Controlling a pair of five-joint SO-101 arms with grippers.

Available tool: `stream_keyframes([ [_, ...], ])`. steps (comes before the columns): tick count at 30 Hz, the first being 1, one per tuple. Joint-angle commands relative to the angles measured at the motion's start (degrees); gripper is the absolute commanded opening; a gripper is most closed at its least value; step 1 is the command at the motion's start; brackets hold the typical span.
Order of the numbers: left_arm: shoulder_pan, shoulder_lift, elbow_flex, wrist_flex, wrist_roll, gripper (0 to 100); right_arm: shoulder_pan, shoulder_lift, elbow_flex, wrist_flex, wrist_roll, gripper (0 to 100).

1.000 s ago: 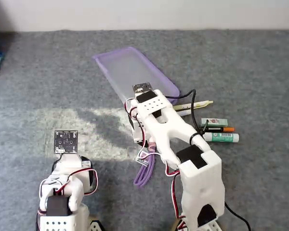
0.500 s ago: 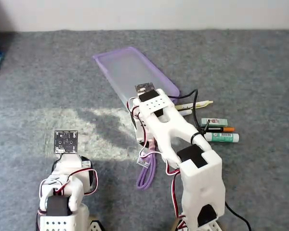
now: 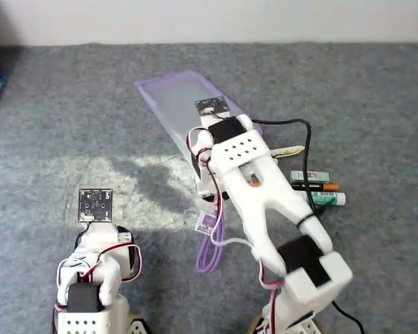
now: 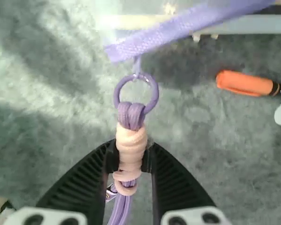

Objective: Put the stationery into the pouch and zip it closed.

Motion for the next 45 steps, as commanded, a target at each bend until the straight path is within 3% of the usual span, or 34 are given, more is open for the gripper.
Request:
stream_keyframes([
  [1, 0.2, -0.5, -0.5, 0.2, 0.6, 1, -1.6, -7.9, -1.0, 4.7, 0.6, 0.8],
  [18, 0.2, -0.5, -0.5, 0.2, 0.6, 1, -7.4, -24.7, -1.0, 5.9, 0.8, 0.7],
  [29, 5.5, -0.6, -2.5, 0.4, 0.1, 2, -5.6, -26.4, -0.9, 3.6, 10.0, 0.7],
  [31, 5.5, -0.6, -4.7, 0.6, -3.4, 2, -5.6, -26.5, -0.9, 3.5, 9.9, 0.7],
  [37, 5.5, -0.6, -8.9, -0.5, -25.8, 2, -5.6, -26.5, -0.9, 3.4, 9.8, 0.7],
  [40, 5.5, -0.6, -13.9, -4.0, -22.2, 2, -5.6, -26.4, -0.9, 3.4, 9.9, 0.7],
  [45, 6.2, -0.3, -23.5, -4.4, -3.4, 2, -5.5, -26.4, -1.0, 2.9, 9.9, 0.7],
])
